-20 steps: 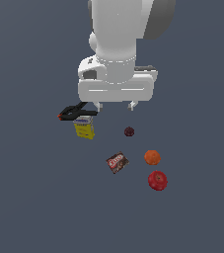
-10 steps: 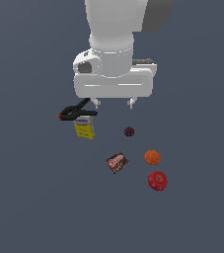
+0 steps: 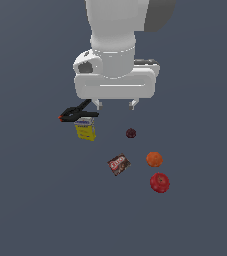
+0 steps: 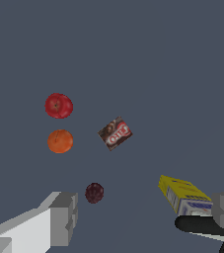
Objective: Pick up a designated object from a clutter of objects.
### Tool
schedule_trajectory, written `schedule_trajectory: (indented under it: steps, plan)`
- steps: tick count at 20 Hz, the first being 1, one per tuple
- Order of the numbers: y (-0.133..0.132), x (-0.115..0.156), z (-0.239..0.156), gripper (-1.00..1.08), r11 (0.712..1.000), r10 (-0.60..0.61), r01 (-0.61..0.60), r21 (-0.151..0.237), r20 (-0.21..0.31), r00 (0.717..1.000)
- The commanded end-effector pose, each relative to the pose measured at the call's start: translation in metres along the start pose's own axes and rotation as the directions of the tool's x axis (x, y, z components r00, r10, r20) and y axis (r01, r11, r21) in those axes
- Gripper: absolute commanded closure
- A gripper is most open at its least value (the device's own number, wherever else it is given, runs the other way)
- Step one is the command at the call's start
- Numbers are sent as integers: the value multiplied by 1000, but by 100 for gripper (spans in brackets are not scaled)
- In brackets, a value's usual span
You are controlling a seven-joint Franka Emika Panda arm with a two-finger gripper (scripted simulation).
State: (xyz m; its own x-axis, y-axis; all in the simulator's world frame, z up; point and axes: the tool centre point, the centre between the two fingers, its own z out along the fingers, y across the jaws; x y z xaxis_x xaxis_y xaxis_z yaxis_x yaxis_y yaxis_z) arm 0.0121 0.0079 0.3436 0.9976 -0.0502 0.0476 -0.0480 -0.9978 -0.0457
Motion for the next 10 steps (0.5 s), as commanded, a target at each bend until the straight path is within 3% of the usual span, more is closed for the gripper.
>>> schedule_trajectory:
  steps: [1,10]
  plan:
    - [-2,1,3,-92,1000,16,-16,1,1,1000]
    - [-16,7,21,-92,992,124,-125,4,7,992]
